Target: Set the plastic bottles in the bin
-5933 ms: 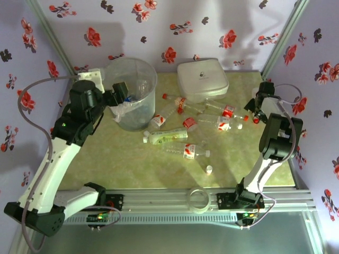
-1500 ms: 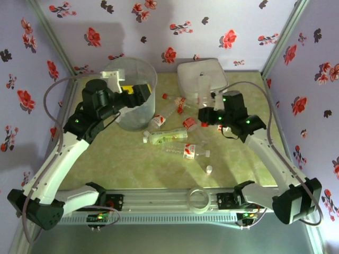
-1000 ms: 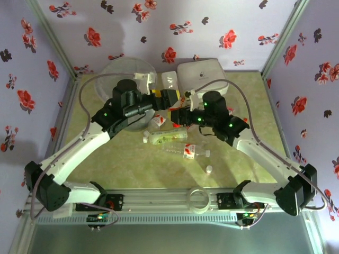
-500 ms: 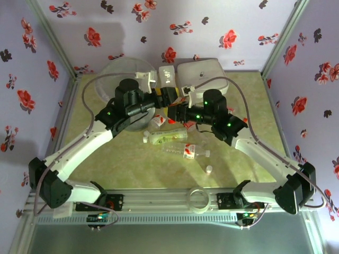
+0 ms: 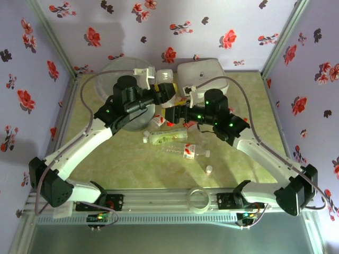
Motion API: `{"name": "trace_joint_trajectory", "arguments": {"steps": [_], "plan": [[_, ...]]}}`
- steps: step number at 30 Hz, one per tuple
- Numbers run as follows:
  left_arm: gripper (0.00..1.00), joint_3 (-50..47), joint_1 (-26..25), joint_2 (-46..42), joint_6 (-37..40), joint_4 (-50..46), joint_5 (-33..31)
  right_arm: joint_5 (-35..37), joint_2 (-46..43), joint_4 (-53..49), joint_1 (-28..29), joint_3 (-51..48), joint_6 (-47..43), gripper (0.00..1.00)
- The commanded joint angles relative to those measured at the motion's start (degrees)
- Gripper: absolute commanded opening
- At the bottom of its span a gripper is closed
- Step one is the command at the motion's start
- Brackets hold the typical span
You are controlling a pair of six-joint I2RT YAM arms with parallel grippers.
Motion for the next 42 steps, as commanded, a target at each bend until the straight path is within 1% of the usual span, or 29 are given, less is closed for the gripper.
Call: {"name": "trace_joint_trajectory", "arguments": {"steps": [1, 6, 9, 11, 14, 19, 22, 26, 29, 31, 36, 39, 42], "plan": [[0.64, 3.3, 1.54, -0.06, 0.69, -0.25, 0.36, 3.71, -5.32, -5.94, -1.99, 1.83, -2.07, 0.99], [0.64, 7.12, 6.78, -1.52, 3.2, -3.08, 0.34, 7.3, -14.83, -11.94, -8.08, -1.8, -1.45, 0.99], [0.61, 8.05, 10.62, -1.76, 1.75, -2.95, 0.31, 8.44, -19.51, -12.86, -10.68, -4.58, -0.04, 0.99], [0.59, 8.22, 11.43, -1.05, 1.34, -2.83, 0.32, 8.14, -20.59, -11.75, -11.62, -6.07, 1.35, 0.98], [0.58, 9.57, 11.76, 0.36, 2.53, -4.74, 0.64, 10.03, -19.52, -14.28, -12.13, -5.54, 0.68, 0.97], [0.57, 10.62, 16.76, -2.75, 1.72, -3.86, 0.41, 12.84, -19.65, -18.51, -12.73, -5.56, -1.5, 0.96], [0.57, 11.57, 20.54, -5.95, 4.02, -6.06, -1.54, 15.48, -20.31, -21.58, -12.99, -5.91, -2.7, 0.96], [0.57, 14.21, 24.8, -8.18, 10.99, -13.89, -8.73, 17.04, -21.7, -23.43, -13.58, -7.14, -3.03, 0.96], [0.55, 18.13, 25.91, -6.04, 16.91, -21.68, -14.12, 18.23, -22.34, -24.21, -13.84, -7.56, -3.1, 0.96], [0.55, 20.82, 25.95, -3.23, 20.02, -26.44, -15.95, 18.95, -22.38, -24.57, -13.98, -7.63, -3.09, 0.96], [0.52, 26.04, 25.95, 5.8, 24.99, -35.86, -17.24, 20.18, -22.25, -25.44, -14.04, -7.66, -2.97, 0.96], [0.49, 26.95, 25.87, 10.1, 26.32, -38.01, -17.1, 21.21, -22.49, -26.65, -14.06, -7.63, -2.94, 0.96], [0.47, 27.72, 25.19, 13.91, 27.8, -39.74, -16.98, 22.37, -22.8, -27.86, -14.06, -7.64, -3.2, 0.96]]}}
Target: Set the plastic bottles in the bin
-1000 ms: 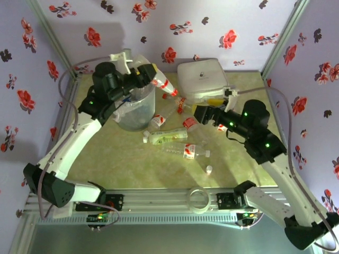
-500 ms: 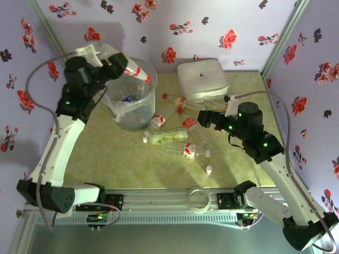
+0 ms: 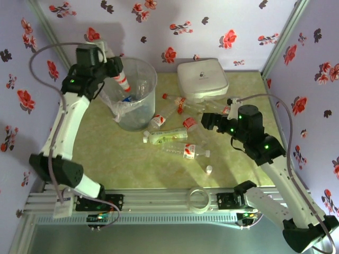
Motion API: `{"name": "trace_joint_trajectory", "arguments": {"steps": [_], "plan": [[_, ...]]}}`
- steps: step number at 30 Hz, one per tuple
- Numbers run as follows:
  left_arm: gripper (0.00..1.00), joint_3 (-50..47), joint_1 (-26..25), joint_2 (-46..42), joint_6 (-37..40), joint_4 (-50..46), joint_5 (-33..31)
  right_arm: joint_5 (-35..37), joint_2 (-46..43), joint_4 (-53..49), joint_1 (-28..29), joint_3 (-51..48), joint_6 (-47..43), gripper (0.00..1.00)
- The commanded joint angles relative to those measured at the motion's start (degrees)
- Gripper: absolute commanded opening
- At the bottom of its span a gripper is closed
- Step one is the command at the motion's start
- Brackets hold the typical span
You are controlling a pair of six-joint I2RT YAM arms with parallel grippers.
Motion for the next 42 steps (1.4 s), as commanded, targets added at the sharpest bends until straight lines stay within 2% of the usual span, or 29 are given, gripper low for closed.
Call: {"name": "trace_joint_trajectory", "arguments": {"steps": [1, 8, 15, 18, 22, 28, 37, 42], "plan": [[0.47, 2.18, -0.97, 2.71, 4.59, -6.29, -1.18, 2.7, -1.11, -2.14, -0.39, -0.37, -1.29, 0.96], [0.48, 7.73, -5.08, 11.39, 10.29, -17.13, -2.3, 4.47, -1.27, -2.92, -0.45, -0.63, -1.4, 0.96], [0.75, 9.18, -5.59, 12.39, 12.98, -19.94, -2.01, 5.9, -0.95, -3.61, -0.67, -0.3, -1.4, 0.96], [0.81, 10.25, -5.61, 12.0, 13.04, -20.17, -2.32, 7.25, -0.68, -4.59, -0.99, -0.25, -1.23, 0.97], [0.83, 10.65, -5.7, 10.57, 13.06, -19.73, -2.3, 9.64, 0.26, -6.52, -1.34, 0.27, -1.55, 0.99], [0.84, 8.46, -6.46, 4.34, 11.92, -17.2, -2.32, 14.07, 2.49, -10.01, -3.69, 0.56, 0.14, 1.0], [0.85, -1.04, -9.74, -9.76, 8.52, -9.71, -0.05, 6.56, 10.61, -8.79, -4.71, -1.53, -0.79, 0.99], [0.85, -8.26, -12.45, -17.13, 5.71, -7.15, 1.64, 4.13, 16.8, -9.35, -4.3, -1.51, -2.29, 0.9]]}}
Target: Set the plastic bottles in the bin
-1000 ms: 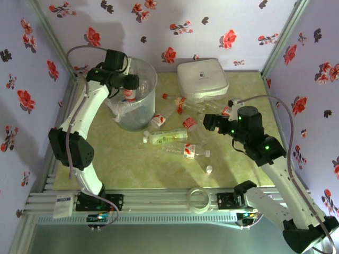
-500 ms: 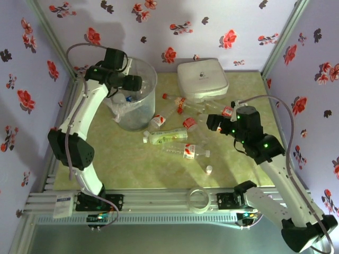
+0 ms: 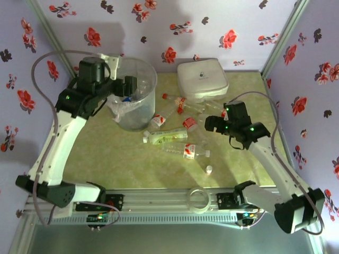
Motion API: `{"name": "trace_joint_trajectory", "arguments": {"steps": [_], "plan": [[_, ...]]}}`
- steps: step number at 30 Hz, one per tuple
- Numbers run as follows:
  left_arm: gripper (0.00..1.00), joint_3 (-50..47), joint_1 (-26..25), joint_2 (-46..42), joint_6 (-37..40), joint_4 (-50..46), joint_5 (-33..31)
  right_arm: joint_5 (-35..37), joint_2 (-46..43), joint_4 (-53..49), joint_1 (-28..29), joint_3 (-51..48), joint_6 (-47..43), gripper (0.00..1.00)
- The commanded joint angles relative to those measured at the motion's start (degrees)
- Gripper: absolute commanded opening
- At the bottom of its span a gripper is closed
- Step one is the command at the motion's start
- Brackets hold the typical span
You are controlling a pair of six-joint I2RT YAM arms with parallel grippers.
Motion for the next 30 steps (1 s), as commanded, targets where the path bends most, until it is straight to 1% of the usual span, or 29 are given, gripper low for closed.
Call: {"name": "trace_joint_trajectory", "arguments": {"steps": [1, 3, 5, 6, 7, 9, 13, 15, 18, 21, 24, 28, 30], "plan": [[0.85, -5.05, -1.7, -3.74, -3.5, 3.21, 2.45, -2.65, 2.99, -0.56, 0.27, -0.79, -1.35, 0.9], [0.85, -9.01, -2.42, -6.69, -5.56, 5.18, 4.53, -0.9, 4.45, -0.57, 0.38, -0.88, -1.53, 0.87], [0.85, -13.33, -2.93, -8.97, -8.4, 7.75, 6.44, 3.42, 5.26, -1.01, 0.17, -0.56, -1.39, 0.86], [0.85, -15.8, -3.18, -10.06, -10.04, 9.3, 7.69, 5.65, 5.79, -1.58, -0.73, -0.04, -0.03, 0.85], [0.85, -18.08, -3.28, -10.85, -11.54, 10.86, 8.33, 6.28, 6.23, -1.84, -2.37, 0.36, 1.98, 0.85], [0.85, -23.4, -3.58, -12.47, -14.98, 14.99, 9.38, 3.59, 6.03, 1.05, -6.24, -0.67, 7.38, 0.87], [0.84, -30.13, -3.89, -12.99, -19.97, 19.79, 10.48, -2.08, 4.64, 10.58, -15.45, -6.53, 17.21, 0.99], [0.84, -32.59, -4.19, -13.02, -22.06, 21.71, 11.34, -5.59, 4.24, 17.4, -20.88, -10.22, 22.25, 0.99], [0.85, -35.45, -5.1, -13.37, -24.11, 23.97, 12.15, -8.07, 4.1, 25.41, -25.8, -13.99, 30.98, 0.99], [0.85, -36.78, -5.35, -14.12, -24.34, 23.97, 12.16, -7.7, 4.25, 31.78, -26.14, -17.3, 39.45, 0.99], [0.85, -37.03, -5.35, -15.3, -23.81, 23.54, 11.66, -8.16, 6.6, 38.17, -26.14, -20.28, 47.31, 0.99], [0.84, -35.31, -5.39, -16.42, -22.77, 22.5, 11.59, -10.32, 11.22, 43.23, -25.89, -20.36, 54.09, 0.99], [0.84, -34.43, -5.35, -17.43, -22.12, 21.92, 10.97, -11.1, 13.42, 45.13, -25.2, -19.8, 54.66, 0.98]]}}
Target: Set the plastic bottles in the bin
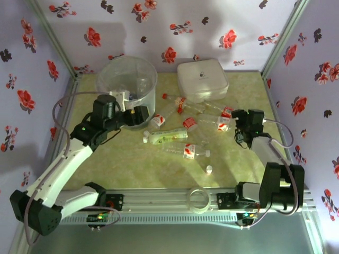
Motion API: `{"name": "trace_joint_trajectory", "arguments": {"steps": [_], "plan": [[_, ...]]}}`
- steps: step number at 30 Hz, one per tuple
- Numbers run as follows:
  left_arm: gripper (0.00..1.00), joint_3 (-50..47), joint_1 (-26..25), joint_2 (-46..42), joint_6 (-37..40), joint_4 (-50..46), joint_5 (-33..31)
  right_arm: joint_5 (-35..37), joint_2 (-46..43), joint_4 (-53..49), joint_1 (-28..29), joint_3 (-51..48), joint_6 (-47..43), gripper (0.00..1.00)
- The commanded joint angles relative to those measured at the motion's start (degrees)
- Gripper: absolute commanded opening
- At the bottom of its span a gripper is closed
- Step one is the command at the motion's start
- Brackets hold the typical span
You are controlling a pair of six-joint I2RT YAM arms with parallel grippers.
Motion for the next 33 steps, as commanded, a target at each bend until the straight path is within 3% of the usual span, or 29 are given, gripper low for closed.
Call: {"name": "trace_joint_trajectory", "arguments": {"steps": [1, 9, 23, 27, 33], "plan": [[0.84, 2.67, -0.36, -2.51, 0.8, 0.65, -0.73, -2.42, 2.9, 7.42, 0.98, 0.37, 6.66, 0.98], [0.85, 7.25, -0.37, -6.63, 6.08, -3.17, -6.97, -1.51, 8.37, 11.35, 3.11, 0.68, 8.27, 0.9], [0.85, 12.23, -0.37, -8.52, 10.91, -4.64, -8.04, -1.3, 20.3, 17.7, 4.4, 1.81, 9.31, 0.86], [0.85, 11.92, -0.36, -8.46, 10.39, -4.7, -8.28, -1.52, 20.36, 21.59, 4.31, -0.19, 10.41, 0.76], [0.85, 11.97, -0.39, -6.72, 10.13, -3.46, -8.28, -1.25, 14.73, 18.19, 3.27, -0.66, 8.5, 0.65]]}}
